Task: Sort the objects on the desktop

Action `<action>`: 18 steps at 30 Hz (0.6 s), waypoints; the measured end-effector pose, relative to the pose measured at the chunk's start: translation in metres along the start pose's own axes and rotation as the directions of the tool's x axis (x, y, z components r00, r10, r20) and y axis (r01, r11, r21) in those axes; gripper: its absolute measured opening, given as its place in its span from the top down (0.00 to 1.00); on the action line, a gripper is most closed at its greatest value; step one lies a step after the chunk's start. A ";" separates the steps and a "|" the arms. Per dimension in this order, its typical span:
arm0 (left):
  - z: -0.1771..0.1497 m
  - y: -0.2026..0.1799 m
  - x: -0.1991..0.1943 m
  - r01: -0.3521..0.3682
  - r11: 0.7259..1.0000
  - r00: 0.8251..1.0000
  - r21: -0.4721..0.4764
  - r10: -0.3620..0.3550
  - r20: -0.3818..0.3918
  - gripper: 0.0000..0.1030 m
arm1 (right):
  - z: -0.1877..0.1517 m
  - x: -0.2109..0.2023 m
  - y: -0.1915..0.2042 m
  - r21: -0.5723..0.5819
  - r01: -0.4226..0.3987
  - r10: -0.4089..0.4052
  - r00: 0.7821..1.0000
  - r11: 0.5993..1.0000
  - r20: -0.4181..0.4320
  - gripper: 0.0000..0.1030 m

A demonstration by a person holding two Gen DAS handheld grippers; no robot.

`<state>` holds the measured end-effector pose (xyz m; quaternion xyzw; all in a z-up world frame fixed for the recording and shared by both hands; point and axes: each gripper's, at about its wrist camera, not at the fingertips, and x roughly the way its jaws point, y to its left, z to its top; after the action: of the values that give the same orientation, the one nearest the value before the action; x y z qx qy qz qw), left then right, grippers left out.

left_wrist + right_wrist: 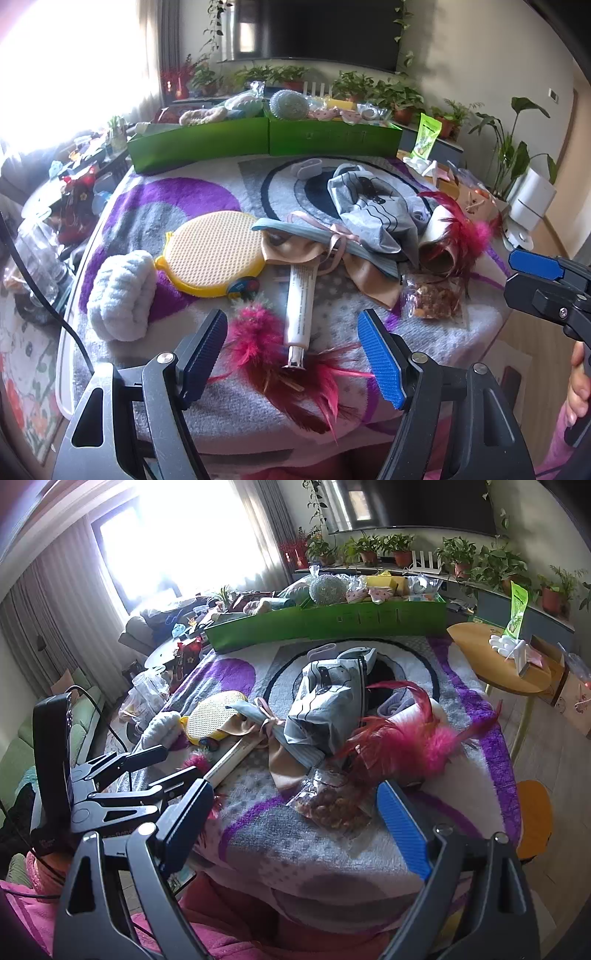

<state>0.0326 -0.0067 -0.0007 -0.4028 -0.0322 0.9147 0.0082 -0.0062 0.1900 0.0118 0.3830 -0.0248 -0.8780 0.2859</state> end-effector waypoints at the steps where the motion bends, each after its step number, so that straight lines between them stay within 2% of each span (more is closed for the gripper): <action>1: -0.001 0.001 0.000 0.002 1.000 1.000 0.000 -0.002 -0.001 0.28 | -0.001 0.001 0.000 -0.001 0.001 -0.001 1.000 1.000 -0.001 0.12; 18: -0.004 0.008 0.007 0.002 1.000 1.000 -0.004 -0.002 -0.018 0.28 | -0.006 0.008 0.002 0.006 0.001 -0.001 1.000 1.000 -0.027 0.12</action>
<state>0.0307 -0.0139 -0.0086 -0.4110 -0.0342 0.9110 0.0086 -0.0055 0.1854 0.0029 0.3958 -0.0235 -0.8729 0.2844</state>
